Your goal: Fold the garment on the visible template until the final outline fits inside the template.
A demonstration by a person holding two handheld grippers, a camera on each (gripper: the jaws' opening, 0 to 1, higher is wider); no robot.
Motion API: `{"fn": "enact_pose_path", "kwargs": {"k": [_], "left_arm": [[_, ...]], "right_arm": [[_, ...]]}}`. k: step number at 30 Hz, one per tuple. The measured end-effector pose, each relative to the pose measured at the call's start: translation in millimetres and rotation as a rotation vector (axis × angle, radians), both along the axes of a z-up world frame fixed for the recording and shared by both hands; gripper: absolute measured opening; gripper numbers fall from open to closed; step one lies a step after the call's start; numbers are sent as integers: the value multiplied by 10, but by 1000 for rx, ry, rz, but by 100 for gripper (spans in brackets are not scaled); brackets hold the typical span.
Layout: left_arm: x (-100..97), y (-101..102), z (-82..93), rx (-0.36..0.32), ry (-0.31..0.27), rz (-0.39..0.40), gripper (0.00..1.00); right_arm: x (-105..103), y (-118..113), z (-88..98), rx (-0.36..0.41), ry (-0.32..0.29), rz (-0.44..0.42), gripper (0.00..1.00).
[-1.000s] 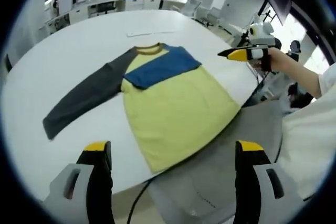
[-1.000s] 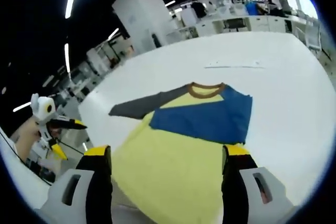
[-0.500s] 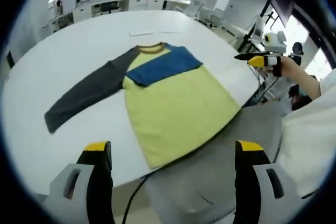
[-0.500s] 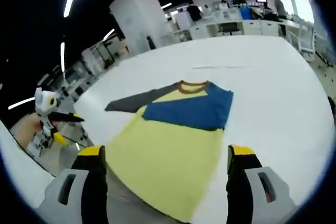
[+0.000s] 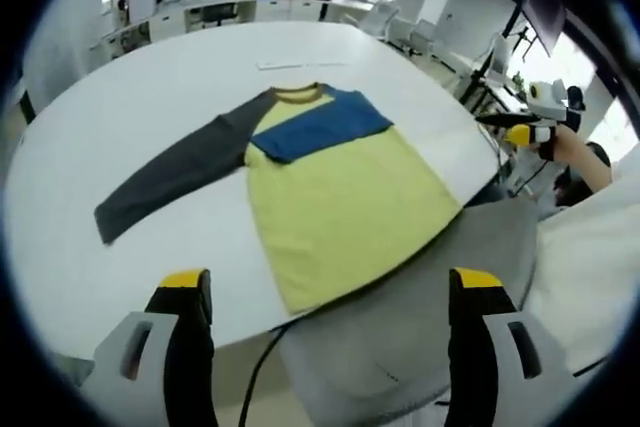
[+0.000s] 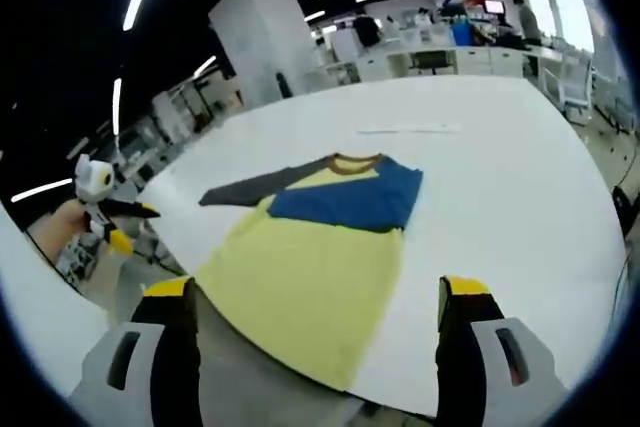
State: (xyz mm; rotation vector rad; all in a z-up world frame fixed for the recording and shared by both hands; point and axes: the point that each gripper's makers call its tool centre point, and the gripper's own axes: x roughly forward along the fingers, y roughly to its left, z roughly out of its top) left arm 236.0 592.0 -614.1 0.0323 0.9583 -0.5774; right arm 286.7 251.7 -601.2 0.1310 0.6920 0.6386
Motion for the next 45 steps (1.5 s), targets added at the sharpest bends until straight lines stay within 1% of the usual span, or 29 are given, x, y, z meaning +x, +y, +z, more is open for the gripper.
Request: {"fn": "enact_pose_path", "kwargs": {"k": [4,9,11,14,17,20,26,28,31,33,36,39,45], "left_arm": [[-8,5,5,-1,-1,0,97],[-14,-3,14,-1,-1,1,99],[-24,-15,25,-1,0,-1,99],[-50,-25,45,-1,2,-9,99],[-87,-37,85,-9,2,-22,99],[-107,-48,115,-18,-3,-27,99],[-143,-33,89,-8,7,-36,99],[-149,-29,80,-5,10,-36,99],[-145,-32,81,-4,12,-36,99],[-140,-35,89,-5,11,-37,99],[-130,-31,91,1,14,-40,99],[-123,-33,86,8,19,-49,99],[-76,-29,119,8,14,-50,99]], "right_arm": [[-82,-76,30,-6,-1,-6,100],[-176,-130,25,-62,-7,25,100],[-216,-130,28,-74,-11,42,100],[-259,-115,38,-67,-18,70,100],[-308,-106,35,-55,-3,93,100],[-335,-121,62,-57,-11,107,100],[-389,-167,85,-57,-19,122,100],[-417,-196,51,-67,-7,127,100],[-455,-245,-13,-94,2,139,100],[-468,-259,-23,-90,6,140,100],[-462,-267,-10,-73,-4,141,100],[-460,-271,-10,-80,-17,152,100],[-458,-269,-26,-72,-15,156,100]]}}
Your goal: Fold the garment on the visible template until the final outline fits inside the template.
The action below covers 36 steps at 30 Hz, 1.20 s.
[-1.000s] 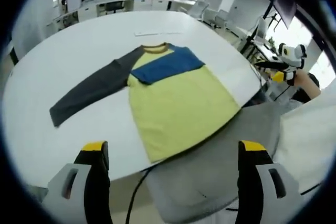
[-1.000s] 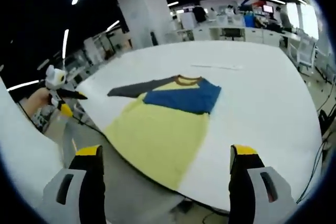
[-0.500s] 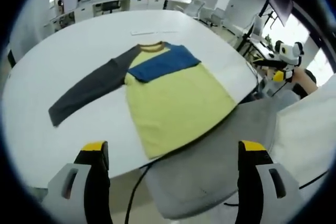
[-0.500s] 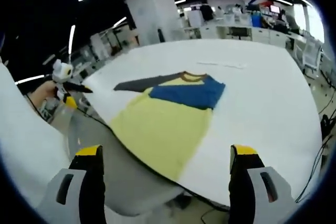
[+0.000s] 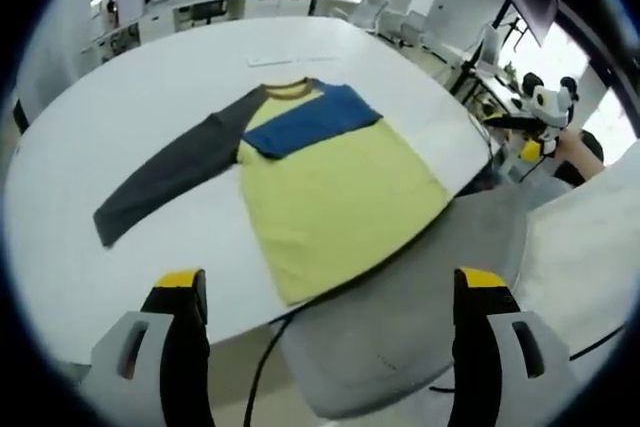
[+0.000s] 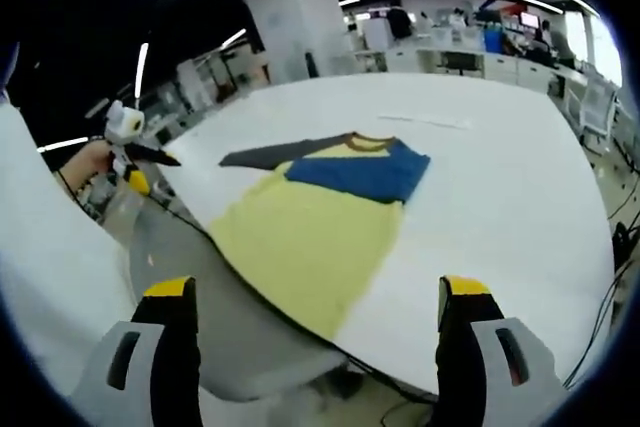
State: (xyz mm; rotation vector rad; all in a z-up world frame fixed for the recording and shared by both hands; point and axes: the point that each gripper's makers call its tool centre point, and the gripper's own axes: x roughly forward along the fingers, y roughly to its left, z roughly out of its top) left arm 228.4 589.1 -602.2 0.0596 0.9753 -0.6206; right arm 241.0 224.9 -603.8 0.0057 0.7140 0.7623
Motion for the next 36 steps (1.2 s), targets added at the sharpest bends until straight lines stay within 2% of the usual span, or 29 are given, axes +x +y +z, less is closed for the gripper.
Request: {"fn": "enact_pose_path", "kwargs": {"k": [18,27,30,36], "left_arm": [[6,92,-37,1,12,19,99],[61,298,19,-8,5,57,99],[124,416,61,-31,0,83,99],[252,611,130,-22,-11,105,99]], "right_arm": [[6,70,-20,2,14,37,99],[3,105,-53,7,28,40,99],[23,131,-53,15,31,37,99],[77,192,-45,25,29,25,99]]}}
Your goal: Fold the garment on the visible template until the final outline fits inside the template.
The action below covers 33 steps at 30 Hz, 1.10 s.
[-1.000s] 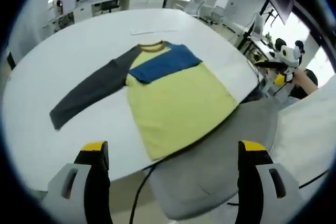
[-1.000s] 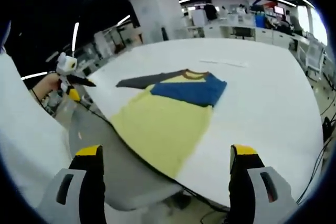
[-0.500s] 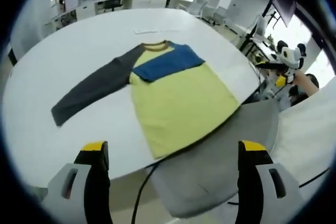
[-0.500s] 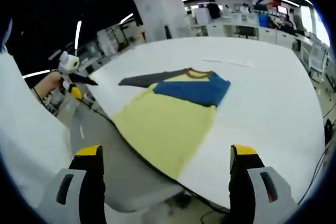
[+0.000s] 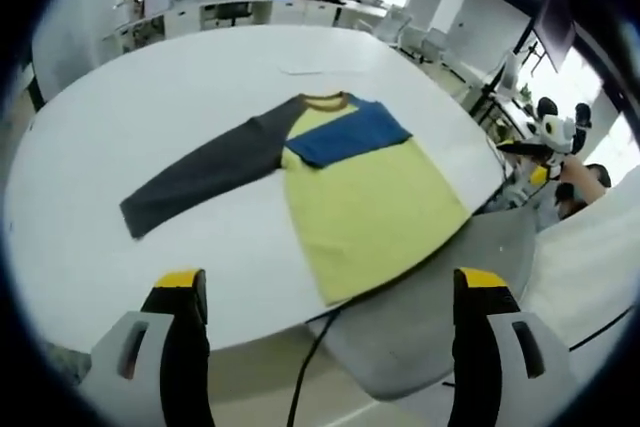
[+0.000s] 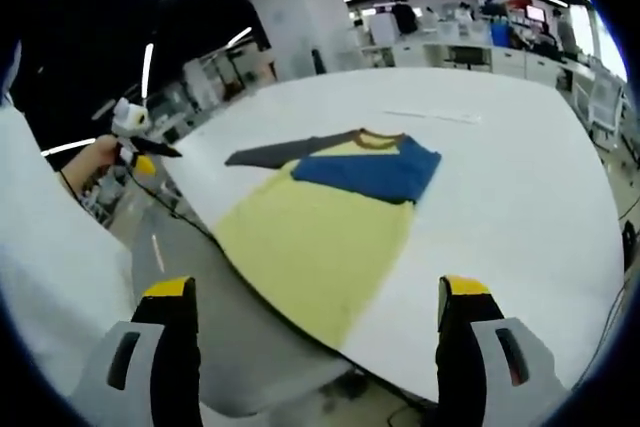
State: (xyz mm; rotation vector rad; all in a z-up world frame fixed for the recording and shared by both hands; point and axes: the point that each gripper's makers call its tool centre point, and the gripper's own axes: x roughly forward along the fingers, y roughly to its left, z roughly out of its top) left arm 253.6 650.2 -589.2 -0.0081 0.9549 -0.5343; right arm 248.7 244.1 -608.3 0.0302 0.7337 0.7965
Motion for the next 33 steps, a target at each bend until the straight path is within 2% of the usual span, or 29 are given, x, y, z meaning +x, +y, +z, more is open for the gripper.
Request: {"fn": "enact_pose_path", "kwargs": {"k": [7,16,26,33], "left_arm": [[186,151,16,2,-5,15,99],[389,290,-28,-64,-4,69,99],[693,716,-90,-90,-11,143,99],[833,885,-175,-98,1,162,99]], "right_arm": [[34,18,-34,5,14,-18,99],[115,10,-47,6,29,-47,99],[195,93,-86,12,42,-45,98],[236,133,-118,9,51,-47,98]]}}
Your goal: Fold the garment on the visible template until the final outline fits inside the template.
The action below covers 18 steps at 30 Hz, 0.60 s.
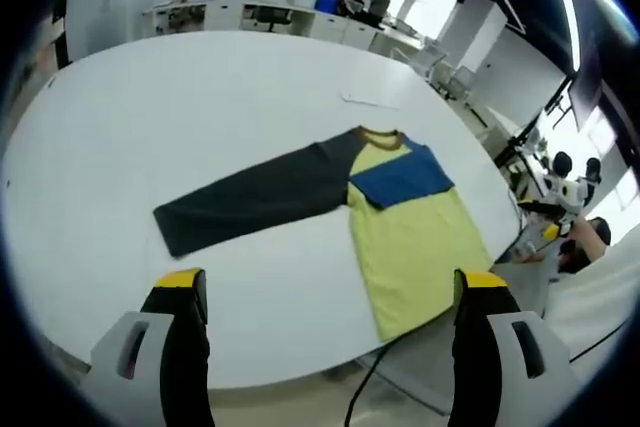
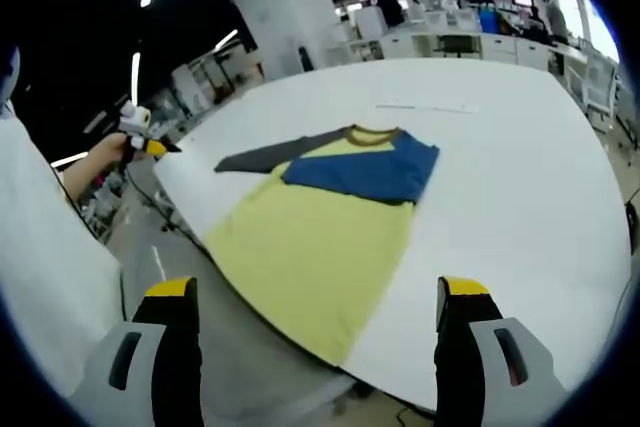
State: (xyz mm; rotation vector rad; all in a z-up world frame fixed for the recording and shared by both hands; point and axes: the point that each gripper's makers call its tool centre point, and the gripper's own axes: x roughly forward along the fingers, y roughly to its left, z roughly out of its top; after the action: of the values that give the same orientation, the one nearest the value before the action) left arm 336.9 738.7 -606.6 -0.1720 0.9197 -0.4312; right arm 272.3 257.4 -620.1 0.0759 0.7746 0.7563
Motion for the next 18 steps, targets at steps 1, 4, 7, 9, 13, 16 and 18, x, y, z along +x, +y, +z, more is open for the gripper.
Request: {"fn": "enact_pose_path", "kwargs": {"k": [1,4,7,9,13,16,18], "left_arm": [[19,17,-15,-1,4,2,99],[73,47,-51,-14,10,3,99],[124,79,-80,-32,16,12,99],[163,110,-99,-44,18,23,99],[235,174,-154,-59,25,47,99],[260,186,-193,-69,32,49,99],[296,235,-221,-69,32,56,99]], "right_arm": [[9,5,-9,-1,4,-2,98],[26,26,-24,-4,10,3,98],[73,39,-19,7,11,-6,98],[99,49,-14,16,11,-9,98],[93,44,-43,-6,16,17,98],[92,7,-79,-28,26,23,98],[99,-8,-91,-31,29,21,98]]}}
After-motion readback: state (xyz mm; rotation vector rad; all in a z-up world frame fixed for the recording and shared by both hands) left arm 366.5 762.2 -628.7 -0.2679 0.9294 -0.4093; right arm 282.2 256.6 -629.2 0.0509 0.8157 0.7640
